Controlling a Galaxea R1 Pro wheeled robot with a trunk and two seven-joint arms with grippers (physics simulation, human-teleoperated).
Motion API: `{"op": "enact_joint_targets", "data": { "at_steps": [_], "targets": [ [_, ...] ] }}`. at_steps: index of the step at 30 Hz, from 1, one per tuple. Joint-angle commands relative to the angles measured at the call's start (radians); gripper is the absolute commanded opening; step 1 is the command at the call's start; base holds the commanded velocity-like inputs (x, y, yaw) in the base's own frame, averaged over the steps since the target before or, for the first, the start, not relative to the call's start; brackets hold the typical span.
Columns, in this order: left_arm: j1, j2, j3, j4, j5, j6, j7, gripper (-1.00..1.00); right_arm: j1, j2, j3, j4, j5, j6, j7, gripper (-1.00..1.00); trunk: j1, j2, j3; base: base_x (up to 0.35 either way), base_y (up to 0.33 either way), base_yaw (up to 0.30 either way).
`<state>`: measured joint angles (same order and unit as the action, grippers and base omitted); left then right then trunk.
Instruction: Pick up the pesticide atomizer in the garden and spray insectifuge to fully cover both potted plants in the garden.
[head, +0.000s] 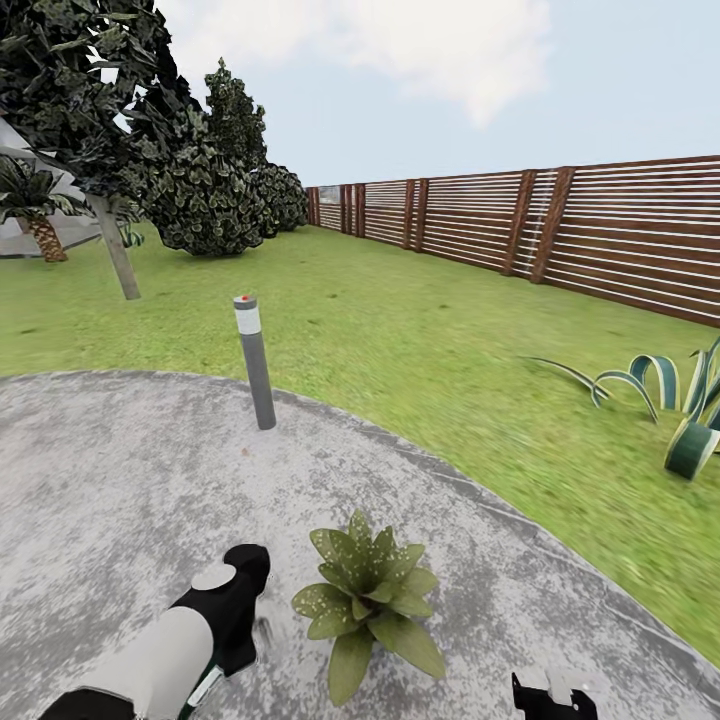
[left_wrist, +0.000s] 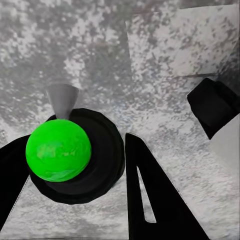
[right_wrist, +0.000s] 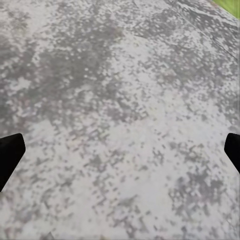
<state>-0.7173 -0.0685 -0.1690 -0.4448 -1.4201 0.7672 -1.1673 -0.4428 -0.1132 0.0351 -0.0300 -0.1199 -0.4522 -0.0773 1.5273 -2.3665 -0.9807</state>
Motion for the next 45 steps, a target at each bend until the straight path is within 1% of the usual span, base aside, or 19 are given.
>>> {"op": "enact_joint_targets", "data": {
  "at_steps": [1, 3, 5, 8, 10, 12, 14, 16, 18, 21, 24, 27, 28, 30, 32, 33, 36, 42, 45],
  "targets": [
    [-0.004, 0.002, -0.003, -0.003, -0.004, 0.009, -0.008, -1.00, -0.001, -0.001, 0.004, 0.001, -0.009, -0.003, 0.001, 1.00, 0.000, 0.000, -0.001, 0.000, 0.000, 0.000],
    [-0.006, 0.006, -0.003, -0.006, -0.005, 0.009, 0.001, -1.00, -0.001, -0.003, 0.005, 0.001, -0.009, -0.003, 0.001, 1.00, 0.000, 0.000, -0.001, 0.000, 0.000, 0.000],
    [-0.007, 0.008, 0.000, -0.008, 0.000, 0.009, 0.038, -1.00, -0.001, -0.003, 0.005, 0.001, -0.009, -0.003, 0.001, 1.00, 0.000, 0.000, -0.001, 0.000, 0.000, 0.000],
    [-0.006, -0.003, 0.004, -0.010, 0.006, 0.009, 0.077, -1.00, -0.001, -0.003, 0.005, 0.001, -0.009, -0.003, 0.001, 1.00, 0.000, 0.000, -0.001, 0.000, 0.000, 0.000],
    [-0.005, -0.023, 0.003, -0.021, 0.007, 0.009, 0.083, -1.00, -0.001, -0.003, 0.004, 0.001, -0.009, -0.003, 0.001, 1.00, 0.000, 0.000, -0.001, 0.000, 0.000, 0.000],
    [-0.005, -0.032, 0.003, -0.034, 0.007, 0.009, 0.084, -1.00, -0.001, -0.003, 0.004, 0.001, -0.009, -0.003, 0.001, 1.00, 0.000, 0.000, -0.001, 0.000, 0.000, 0.000],
    [-0.002, -0.033, 0.001, -0.037, 0.007, 0.009, 0.084, -1.00, -0.001, -0.003, 0.004, 0.001, -0.009, -0.003, 0.001, 1.00, 0.000, 0.000, -0.001, 0.000, 0.000, 0.000],
    [0.005, -0.026, 0.000, -0.029, 0.008, 0.008, 0.084, -1.00, -0.001, -0.003, 0.004, 0.002, -0.009, -0.003, 0.001, 1.00, 0.000, 0.000, -0.001, 0.000, 0.000, 0.000],
    [0.028, -0.022, 0.001, -0.029, 0.009, 0.007, 0.085, -1.00, -0.001, -0.003, 0.004, 0.002, -0.009, -0.003, 0.001, 1.00, 0.000, 0.000, -0.001, 0.000, 0.000, 0.000],
    [0.060, -0.023, 0.003, -0.034, 0.011, 0.006, 0.086, -1.00, -0.001, -0.003, 0.005, 0.002, -0.009, -0.003, 0.001, 1.00, 0.000, 0.000, -0.001, 0.000, 0.000, 0.000],
    [0.067, -0.028, 0.002, -0.031, 0.027, 0.006, 0.087, -1.00, -0.001, -0.003, 0.005, 0.002, -0.009, -0.003, 0.001, 1.00, 0.000, 0.000, -0.001, 0.000, 0.000, 0.000],
    [0.068, -0.032, 0.004, -0.040, 0.036, 0.004, 0.087, -1.00, -0.001, -0.003, 0.005, 0.002, -0.009, -0.003, 0.001, 1.00, 0.000, 0.000, -0.001, 0.000, 0.000, 0.000],
    [0.068, -0.034, 0.004, -0.045, 0.044, 0.003, 0.087, -1.00, -0.001, -0.003, 0.005, 0.002, -0.009, -0.003, 0.001, 1.00, 0.000, 0.000, -0.001, 0.000, 0.000, 0.000],
    [0.068, -0.035, 0.005, -0.068, 0.075, 0.002, 0.087, -1.00, -0.001, -0.003, 0.005, 0.002, -0.009, -0.003, 0.001, 1.00, 0.000, 0.000, -0.001, 0.000, 0.000, 0.000],
    [0.068, -0.032, 0.005, -0.097, 0.109, 0.000, 0.087, -1.00, -0.001, -0.003, 0.005, 0.002, -0.009, -0.003, 0.001, 1.00, 0.000, 0.000, -0.001, 0.000, 0.000, 0.000],
    [0.068, -0.029, 0.004, -0.102, 0.116, -0.001, 0.087, -1.00, -0.001, -0.003, 0.005, 0.002, -0.009, -0.003, 0.001, 1.00, 0.000, 0.000, -0.001, 0.000, 0.000, 0.000],
    [0.070, -0.019, 0.002, -0.096, 0.123, -0.003, 0.089, -1.00, -0.001, -0.004, 0.005, 0.002, -0.009, -0.003, 0.001, 1.00, 0.000, 0.000, -0.001, 0.000, 0.000, 0.000],
    [0.072, 0.029, 0.002, -0.094, 0.124, -0.003, 0.089, -1.00, -0.001, -0.004, 0.005, 0.000, -0.009, -0.003, 0.001, 1.00, 0.000, 0.000, -0.001, 0.000, 0.000, 0.000],
    [0.072, 0.032, 0.002, -0.094, 0.124, -0.002, 0.090, -1.00, -0.001, -0.004, 0.005, -0.001, -0.009, -0.003, 0.001, 1.00, 0.000, 0.000, 0.000, 0.000, 0.000, -0.045]
  ]
}}
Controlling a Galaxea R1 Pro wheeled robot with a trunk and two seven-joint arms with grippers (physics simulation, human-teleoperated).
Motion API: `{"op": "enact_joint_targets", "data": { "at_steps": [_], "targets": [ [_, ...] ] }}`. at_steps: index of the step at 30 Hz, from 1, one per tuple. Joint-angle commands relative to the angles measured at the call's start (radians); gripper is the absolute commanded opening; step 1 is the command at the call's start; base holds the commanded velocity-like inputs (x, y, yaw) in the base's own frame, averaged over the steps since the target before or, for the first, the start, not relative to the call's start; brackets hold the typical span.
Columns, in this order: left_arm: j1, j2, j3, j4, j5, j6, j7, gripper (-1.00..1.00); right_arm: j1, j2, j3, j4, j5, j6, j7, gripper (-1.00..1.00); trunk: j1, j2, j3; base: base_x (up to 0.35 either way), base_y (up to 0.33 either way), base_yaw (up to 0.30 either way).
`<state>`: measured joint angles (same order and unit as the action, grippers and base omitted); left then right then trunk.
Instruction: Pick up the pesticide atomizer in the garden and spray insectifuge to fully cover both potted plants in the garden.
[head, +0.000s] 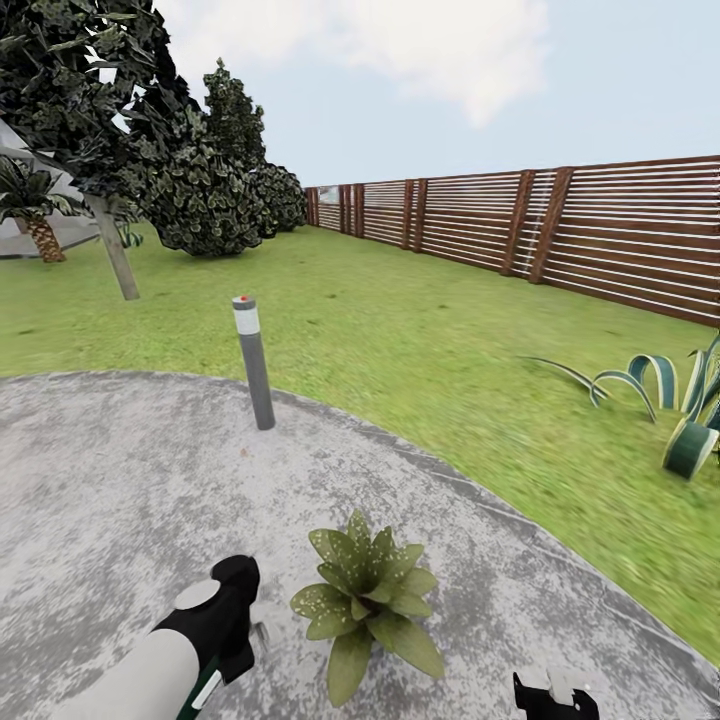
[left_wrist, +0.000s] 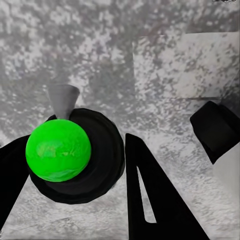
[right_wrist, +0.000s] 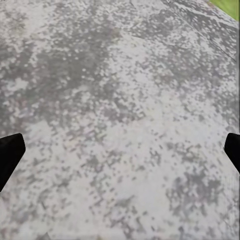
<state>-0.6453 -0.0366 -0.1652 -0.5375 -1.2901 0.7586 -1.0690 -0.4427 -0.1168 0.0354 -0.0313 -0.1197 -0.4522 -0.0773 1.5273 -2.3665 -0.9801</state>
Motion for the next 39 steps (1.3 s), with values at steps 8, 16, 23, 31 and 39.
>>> {"op": "enact_joint_targets", "data": {
  "at_steps": [8, 16, 23, 31, 39],
  "targets": [
    [0.000, -0.008, -0.005, -0.003, -0.010, 0.008, -0.008, -1.00, -0.001, 0.000, 0.004, 0.001, -0.009, -0.003, 0.001, 1.00, 0.000, 0.000, 0.005, 0.000, 0.000, -0.209],
    [0.000, 0.000, -0.006, 0.004, -0.012, 0.008, 0.027, -1.00, -0.001, 0.000, 0.004, 0.001, -0.009, -0.003, 0.001, 1.00, 0.000, 0.000, 0.007, -0.154, 0.039, -0.053],
    [-0.014, -0.004, -0.003, 0.061, -0.006, 0.012, 0.096, -1.00, -0.001, 0.002, 0.004, 0.001, -0.009, -0.003, 0.001, 1.00, 0.000, 0.000, 0.007, -0.005, 0.003, 0.000],
    [-0.146, -0.025, -0.012, -0.001, -0.025, 0.005, -0.054, -1.00, -0.001, 0.002, 0.004, 0.001, -0.009, -0.003, 0.001, 1.00, 0.000, 0.000, 0.007, 0.000, 0.000, 0.000],
    [-0.212, -0.062, -0.166, -0.037, -0.038, -0.021, -0.222, -1.00, -0.001, 0.001, 0.004, 0.001, -0.009, -0.003, 0.001, 1.00, 0.000, 0.000, 0.007, 0.000, 0.000, 0.000]
  ]
}}
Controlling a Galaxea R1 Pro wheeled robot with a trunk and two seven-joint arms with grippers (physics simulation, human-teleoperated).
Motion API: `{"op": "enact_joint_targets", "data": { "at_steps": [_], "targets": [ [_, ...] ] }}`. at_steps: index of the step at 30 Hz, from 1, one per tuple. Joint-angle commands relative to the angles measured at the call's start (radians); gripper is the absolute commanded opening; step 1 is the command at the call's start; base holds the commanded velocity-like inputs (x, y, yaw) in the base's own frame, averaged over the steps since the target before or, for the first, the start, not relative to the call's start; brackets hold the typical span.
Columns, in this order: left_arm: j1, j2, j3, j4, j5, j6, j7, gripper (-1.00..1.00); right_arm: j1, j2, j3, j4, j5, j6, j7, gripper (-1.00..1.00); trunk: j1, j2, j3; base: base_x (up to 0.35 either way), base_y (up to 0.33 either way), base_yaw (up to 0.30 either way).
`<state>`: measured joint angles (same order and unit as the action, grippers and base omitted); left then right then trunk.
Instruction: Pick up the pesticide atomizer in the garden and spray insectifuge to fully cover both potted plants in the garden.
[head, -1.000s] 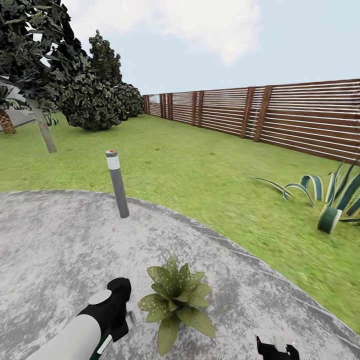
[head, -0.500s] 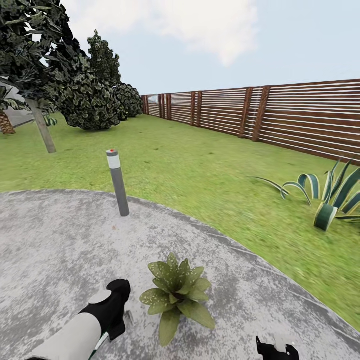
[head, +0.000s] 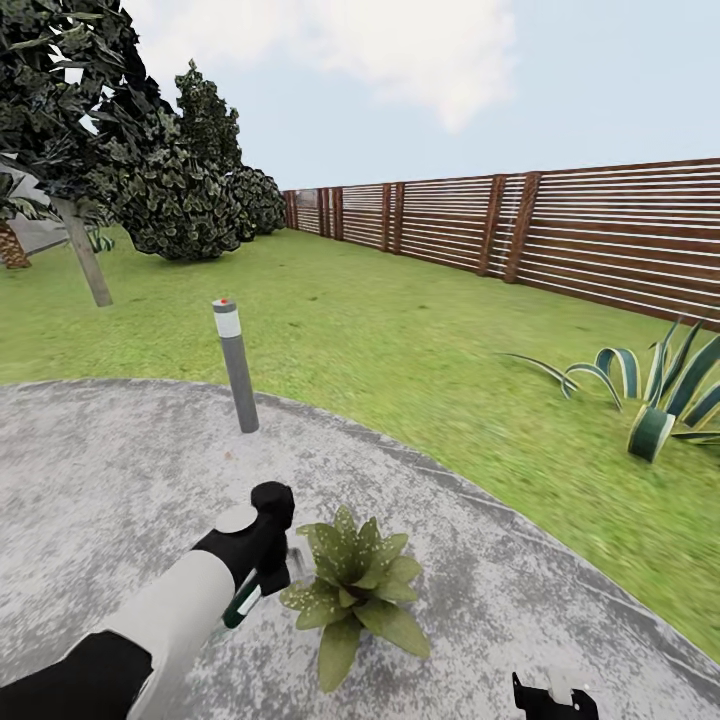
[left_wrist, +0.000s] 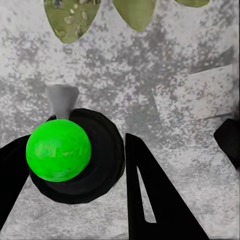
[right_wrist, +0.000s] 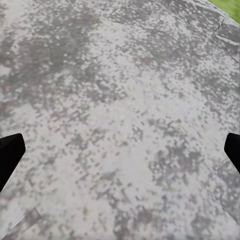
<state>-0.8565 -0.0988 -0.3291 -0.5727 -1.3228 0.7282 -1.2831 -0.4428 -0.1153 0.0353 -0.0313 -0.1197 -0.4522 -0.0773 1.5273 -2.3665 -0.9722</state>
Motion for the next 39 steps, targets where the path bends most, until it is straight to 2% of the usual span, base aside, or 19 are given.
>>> {"op": "enact_joint_targets", "data": {
  "at_steps": [1, 7, 16, 19, 21, 31, 33, 36, 39],
  "targets": [
    [-0.003, -0.004, -0.009, -0.011, -0.005, 0.008, -0.029, -1.00, -0.001, 0.000, 0.005, 0.001, -0.009, -0.003, 0.001, 1.00, 0.000, 0.000, -0.001, 0.000, 0.000, 0.000],
    [-0.008, -0.027, -0.015, -0.030, -0.004, 0.007, -0.098, -1.00, -0.001, -0.001, 0.004, 0.001, -0.009, -0.003, 0.001, 1.00, 0.000, 0.000, -0.001, 0.000, 0.000, -0.034],
    [-0.015, -0.031, -0.016, -0.029, -0.003, 0.010, -0.111, -1.00, -0.001, -0.001, 0.005, 0.001, -0.009, -0.003, 0.001, 1.00, 0.000, 0.000, -0.001, 0.000, 0.000, -0.187],
    [-0.061, -0.043, -0.015, -0.029, -0.006, 0.011, -0.207, -1.00, -0.001, -0.001, 0.004, 0.001, -0.009, -0.003, 0.001, 1.00, 0.000, 0.000, -0.001, 0.000, 0.000, -0.005],
    [-0.067, -0.043, -0.015, -0.029, -0.008, 0.011, -0.226, -1.00, -0.001, -0.001, 0.003, 0.001, -0.009, -0.003, 0.001, 1.00, 0.000, 0.000, -0.001, 0.000, 0.000, -0.001],
    [-0.052, -0.038, -0.016, -0.014, -0.009, 0.006, -0.225, -1.00, -0.001, -0.001, 0.003, 0.001, -0.009, -0.003, 0.001, 1.00, 0.000, 0.000, -0.001, 0.000, 0.000, 0.000],
    [-0.051, -0.035, -0.019, -0.013, -0.019, 0.006, -0.225, -1.00, -0.001, -0.001, 0.003, 0.001, -0.009, -0.003, 0.001, 1.00, 0.000, 0.000, -0.001, 0.000, 0.000, 0.000],
    [-0.049, -0.030, -0.020, -0.011, -0.058, 0.005, -0.226, -1.00, -0.001, -0.001, 0.003, 0.001, -0.009, -0.003, 0.001, 1.00, 0.000, 0.000, -0.001, 0.000, 0.000, 0.000],
    [-0.050, -0.033, -0.017, -0.011, -0.069, 0.004, -0.227, -1.00, -0.001, -0.001, 0.004, 0.001, -0.009, -0.003, 0.001, 1.00, 0.000, 0.000, -0.001, 0.000, 0.000, 0.000]
  ]
}}
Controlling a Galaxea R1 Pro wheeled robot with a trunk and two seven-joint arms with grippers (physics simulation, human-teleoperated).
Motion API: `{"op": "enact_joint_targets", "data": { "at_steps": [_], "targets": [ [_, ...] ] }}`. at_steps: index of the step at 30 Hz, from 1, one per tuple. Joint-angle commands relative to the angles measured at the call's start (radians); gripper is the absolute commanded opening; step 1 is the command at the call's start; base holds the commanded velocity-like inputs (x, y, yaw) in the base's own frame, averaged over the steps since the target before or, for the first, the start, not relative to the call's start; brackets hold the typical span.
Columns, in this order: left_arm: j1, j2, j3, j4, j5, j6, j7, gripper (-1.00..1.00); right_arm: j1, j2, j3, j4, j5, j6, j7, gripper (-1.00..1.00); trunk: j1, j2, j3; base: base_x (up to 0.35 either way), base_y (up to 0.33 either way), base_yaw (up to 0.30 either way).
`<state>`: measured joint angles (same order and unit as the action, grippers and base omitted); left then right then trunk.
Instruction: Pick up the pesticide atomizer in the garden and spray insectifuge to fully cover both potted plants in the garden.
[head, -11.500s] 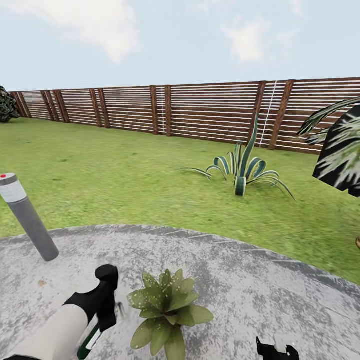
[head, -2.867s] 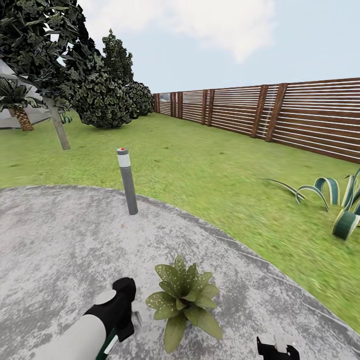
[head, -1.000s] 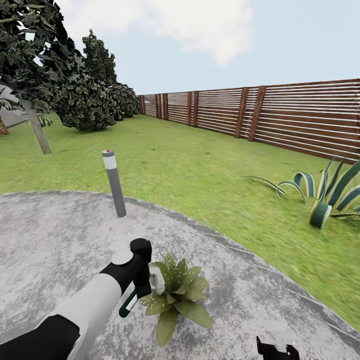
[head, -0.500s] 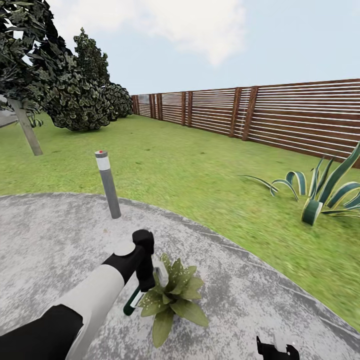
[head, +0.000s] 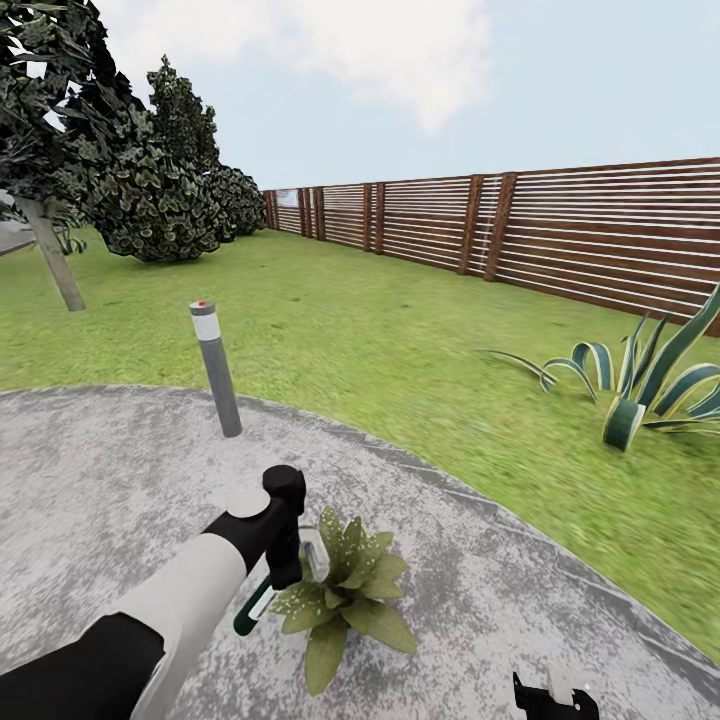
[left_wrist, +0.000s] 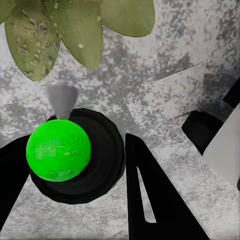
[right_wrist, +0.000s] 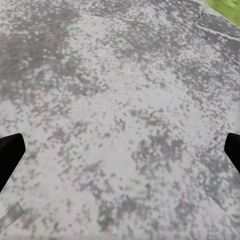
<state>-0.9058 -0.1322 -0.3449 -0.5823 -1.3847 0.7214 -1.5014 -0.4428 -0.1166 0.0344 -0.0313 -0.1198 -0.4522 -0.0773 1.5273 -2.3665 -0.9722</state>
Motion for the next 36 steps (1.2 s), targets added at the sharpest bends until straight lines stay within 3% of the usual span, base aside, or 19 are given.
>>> {"op": "enact_joint_targets", "data": {
  "at_steps": [1, 7, 12, 14, 18, 22, 27, 36],
  "targets": [
    [-0.001, -0.004, -0.001, -0.002, -0.007, 0.010, -0.011, -1.00, -0.001, 0.000, 0.004, 0.001, -0.009, -0.003, 0.001, 1.00, 0.000, 0.000, -0.001, 0.000, 0.000, 0.000],
    [-0.002, -0.032, -0.012, -0.015, -0.001, 0.010, -0.021, -1.00, -0.001, 0.000, 0.004, 0.001, -0.009, -0.003, 0.001, 1.00, 0.000, 0.000, -0.001, 0.000, 0.000, 0.000],
    [0.004, -0.023, -0.015, -0.002, 0.000, 0.010, -0.021, -1.00, -0.001, 0.000, 0.005, 0.001, -0.009, -0.003, 0.001, 1.00, 0.000, 0.000, -0.001, 0.000, 0.000, 0.000],
    [0.032, -0.022, -0.016, -0.002, -0.005, 0.005, -0.016, -1.00, -0.001, 0.000, 0.005, 0.001, -0.009, -0.003, 0.001, 1.00, 0.000, 0.000, -0.001, 0.000, 0.000, 0.000],
    [0.045, -0.021, -0.012, -0.002, -0.005, -0.061, -0.009, -1.00, -0.001, 0.000, 0.005, 0.001, -0.009, -0.003, 0.001, 1.00, 0.000, 0.000, -0.001, 0.000, 0.000, 0.000],
    [0.045, -0.019, -0.009, -0.010, -0.009, -0.066, -0.007, -1.00, -0.001, 0.000, 0.005, 0.001, -0.009, -0.003, 0.001, 1.00, 0.000, 0.000, -0.001, 0.000, 0.000, 0.000],
    [0.045, 0.003, -0.004, -0.015, -0.010, -0.065, -0.002, -1.00, -0.001, 0.000, 0.005, 0.001, -0.009, -0.003, 0.001, 1.00, 0.000, 0.000, -0.001, 0.000, 0.000, 0.000],
    [0.034, -0.014, 0.001, -0.067, 0.003, -0.063, -0.008, -1.00, -0.001, 0.000, 0.005, 0.001, -0.009, -0.003, 0.001, 1.00, 0.000, 0.000, -0.001, 0.000, 0.000, 0.175]
  ]
}}
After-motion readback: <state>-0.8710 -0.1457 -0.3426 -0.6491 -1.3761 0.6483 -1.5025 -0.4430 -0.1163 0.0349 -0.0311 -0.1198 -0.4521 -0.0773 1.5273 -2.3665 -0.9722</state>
